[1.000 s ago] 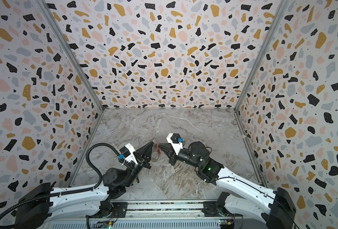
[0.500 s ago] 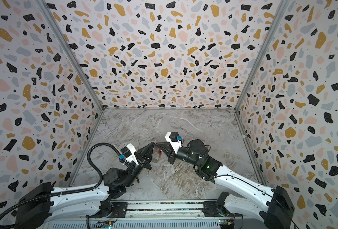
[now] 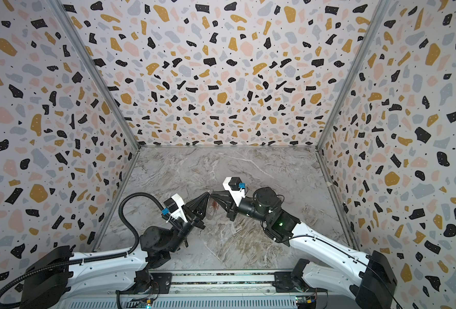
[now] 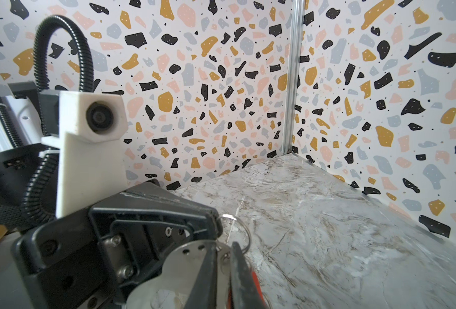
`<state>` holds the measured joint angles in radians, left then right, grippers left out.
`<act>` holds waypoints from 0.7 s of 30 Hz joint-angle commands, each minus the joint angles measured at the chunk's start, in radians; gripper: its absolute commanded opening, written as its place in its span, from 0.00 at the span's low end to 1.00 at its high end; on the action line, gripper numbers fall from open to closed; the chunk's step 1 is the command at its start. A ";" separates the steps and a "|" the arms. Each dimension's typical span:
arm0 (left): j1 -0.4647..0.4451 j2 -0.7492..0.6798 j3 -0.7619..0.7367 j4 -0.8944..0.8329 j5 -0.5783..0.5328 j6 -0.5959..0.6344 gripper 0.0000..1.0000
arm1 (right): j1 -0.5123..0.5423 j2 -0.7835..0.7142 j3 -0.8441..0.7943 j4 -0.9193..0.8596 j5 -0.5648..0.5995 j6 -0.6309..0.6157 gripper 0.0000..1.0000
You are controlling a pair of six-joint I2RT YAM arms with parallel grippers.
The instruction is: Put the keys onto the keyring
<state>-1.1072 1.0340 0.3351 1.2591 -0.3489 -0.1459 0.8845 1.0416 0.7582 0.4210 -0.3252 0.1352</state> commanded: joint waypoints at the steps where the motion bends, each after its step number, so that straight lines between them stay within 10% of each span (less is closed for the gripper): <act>1: 0.000 -0.020 -0.007 0.082 0.004 0.006 0.00 | -0.017 -0.045 -0.003 0.023 -0.007 0.018 0.15; 21: 0.000 -0.024 0.005 0.068 0.078 0.019 0.00 | -0.019 0.010 0.043 -0.012 -0.115 -0.001 0.21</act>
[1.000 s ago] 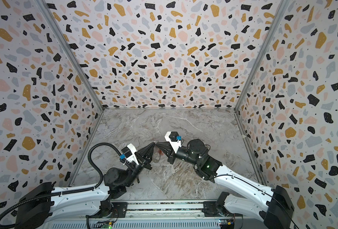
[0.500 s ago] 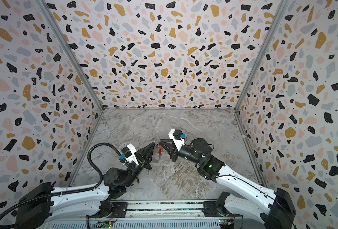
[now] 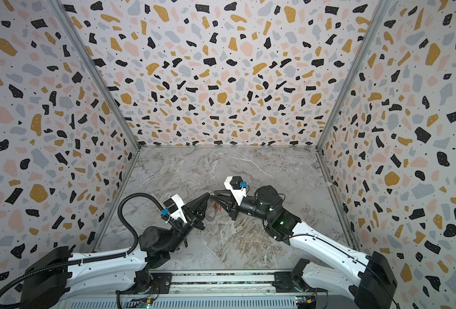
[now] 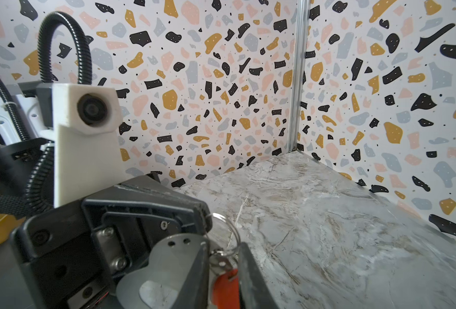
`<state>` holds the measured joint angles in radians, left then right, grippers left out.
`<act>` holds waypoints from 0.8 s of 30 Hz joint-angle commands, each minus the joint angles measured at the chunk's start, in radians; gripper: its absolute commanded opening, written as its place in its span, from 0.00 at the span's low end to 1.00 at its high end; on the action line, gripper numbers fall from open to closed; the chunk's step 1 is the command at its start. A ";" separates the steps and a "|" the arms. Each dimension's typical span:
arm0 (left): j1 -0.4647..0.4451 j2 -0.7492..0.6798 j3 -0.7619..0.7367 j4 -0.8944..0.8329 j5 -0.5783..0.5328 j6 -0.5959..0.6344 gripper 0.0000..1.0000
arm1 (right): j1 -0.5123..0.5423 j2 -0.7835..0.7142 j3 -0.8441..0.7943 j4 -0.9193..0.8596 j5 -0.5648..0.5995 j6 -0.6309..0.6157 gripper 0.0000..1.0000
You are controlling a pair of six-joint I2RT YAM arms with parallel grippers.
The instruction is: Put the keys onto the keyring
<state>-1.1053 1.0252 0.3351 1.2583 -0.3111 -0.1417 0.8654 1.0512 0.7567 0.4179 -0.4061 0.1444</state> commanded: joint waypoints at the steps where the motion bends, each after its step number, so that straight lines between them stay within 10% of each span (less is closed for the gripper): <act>1: -0.002 -0.015 0.007 0.066 0.038 0.016 0.00 | 0.000 -0.001 0.046 -0.007 -0.037 -0.010 0.21; 24: -0.001 -0.009 0.007 0.053 0.029 0.019 0.00 | -0.005 -0.025 0.028 0.026 -0.077 -0.021 0.03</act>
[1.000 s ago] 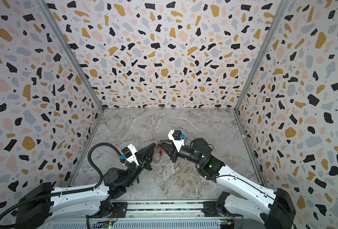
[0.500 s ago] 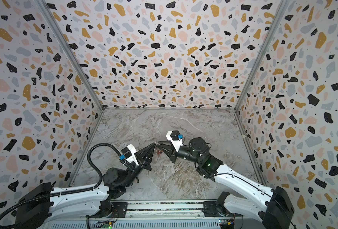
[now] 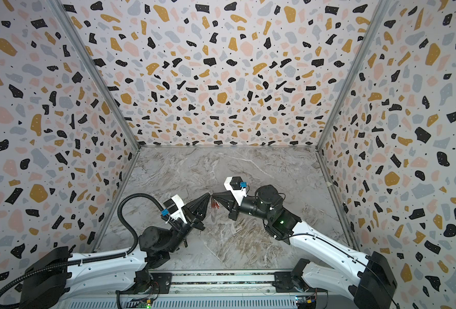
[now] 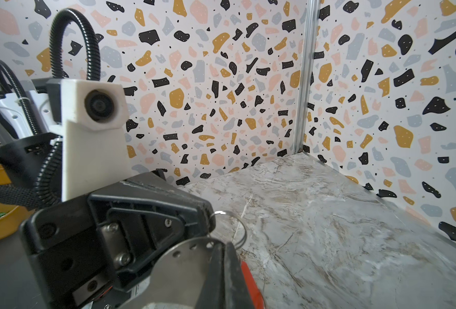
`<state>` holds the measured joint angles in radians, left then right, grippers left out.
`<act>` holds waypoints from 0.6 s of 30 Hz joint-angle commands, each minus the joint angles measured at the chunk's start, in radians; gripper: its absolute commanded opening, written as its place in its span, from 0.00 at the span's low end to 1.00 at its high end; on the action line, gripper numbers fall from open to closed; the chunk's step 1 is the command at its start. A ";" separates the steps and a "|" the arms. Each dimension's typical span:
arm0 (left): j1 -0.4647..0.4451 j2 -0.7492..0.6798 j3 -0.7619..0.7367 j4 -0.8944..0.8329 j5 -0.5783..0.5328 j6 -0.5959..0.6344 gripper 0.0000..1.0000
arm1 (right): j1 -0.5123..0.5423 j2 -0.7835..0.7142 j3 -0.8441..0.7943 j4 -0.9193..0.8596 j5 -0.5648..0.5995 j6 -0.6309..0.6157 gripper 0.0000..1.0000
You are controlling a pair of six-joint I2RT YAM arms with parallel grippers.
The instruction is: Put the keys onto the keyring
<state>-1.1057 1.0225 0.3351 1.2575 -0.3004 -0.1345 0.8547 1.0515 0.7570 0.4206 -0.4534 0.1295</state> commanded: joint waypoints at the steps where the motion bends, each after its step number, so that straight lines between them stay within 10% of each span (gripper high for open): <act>1: 0.000 -0.007 0.007 0.055 0.018 0.012 0.00 | 0.006 -0.025 0.027 0.022 -0.025 -0.007 0.04; 18: 0.004 -0.056 0.004 0.003 0.055 0.036 0.00 | -0.054 -0.074 0.029 -0.057 -0.088 -0.041 0.30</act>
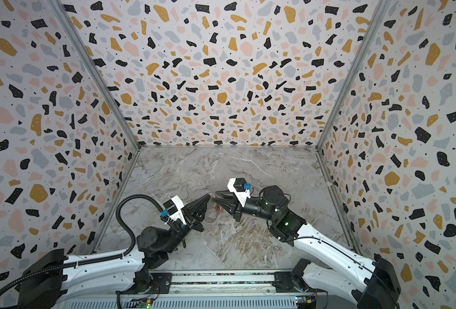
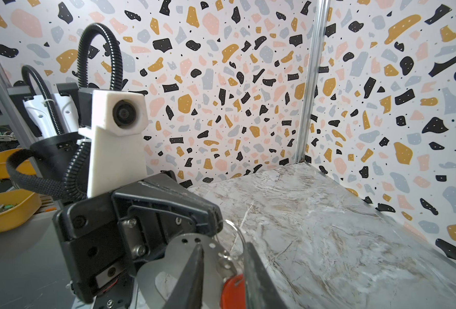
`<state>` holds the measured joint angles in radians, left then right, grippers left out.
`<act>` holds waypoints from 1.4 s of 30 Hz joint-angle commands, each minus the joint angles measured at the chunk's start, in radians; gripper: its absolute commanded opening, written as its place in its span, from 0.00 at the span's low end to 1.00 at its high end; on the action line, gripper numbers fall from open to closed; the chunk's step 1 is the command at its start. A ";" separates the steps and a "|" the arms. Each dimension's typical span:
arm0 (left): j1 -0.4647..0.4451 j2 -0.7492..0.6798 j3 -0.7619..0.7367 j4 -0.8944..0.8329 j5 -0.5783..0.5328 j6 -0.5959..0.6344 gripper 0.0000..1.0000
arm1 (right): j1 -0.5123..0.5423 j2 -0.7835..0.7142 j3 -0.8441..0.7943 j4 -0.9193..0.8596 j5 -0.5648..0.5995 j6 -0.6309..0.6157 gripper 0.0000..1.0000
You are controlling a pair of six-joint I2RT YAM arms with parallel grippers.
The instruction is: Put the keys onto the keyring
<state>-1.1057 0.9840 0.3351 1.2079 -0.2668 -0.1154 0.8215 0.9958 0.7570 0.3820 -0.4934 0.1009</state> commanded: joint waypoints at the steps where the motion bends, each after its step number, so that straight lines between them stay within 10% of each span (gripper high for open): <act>1: 0.006 -0.020 0.004 0.052 0.029 0.017 0.00 | -0.033 -0.016 0.031 -0.018 -0.077 -0.012 0.32; 20: 0.017 -0.019 0.017 0.039 0.105 0.008 0.00 | -0.092 0.068 0.097 -0.044 -0.349 -0.029 0.28; 42: 0.019 -0.028 0.012 0.026 0.057 0.016 0.00 | -0.094 0.052 0.117 -0.118 -0.221 -0.051 0.00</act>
<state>-1.0927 0.9707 0.3351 1.1908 -0.1993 -0.1154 0.7300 1.0668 0.8112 0.2920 -0.7437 0.0692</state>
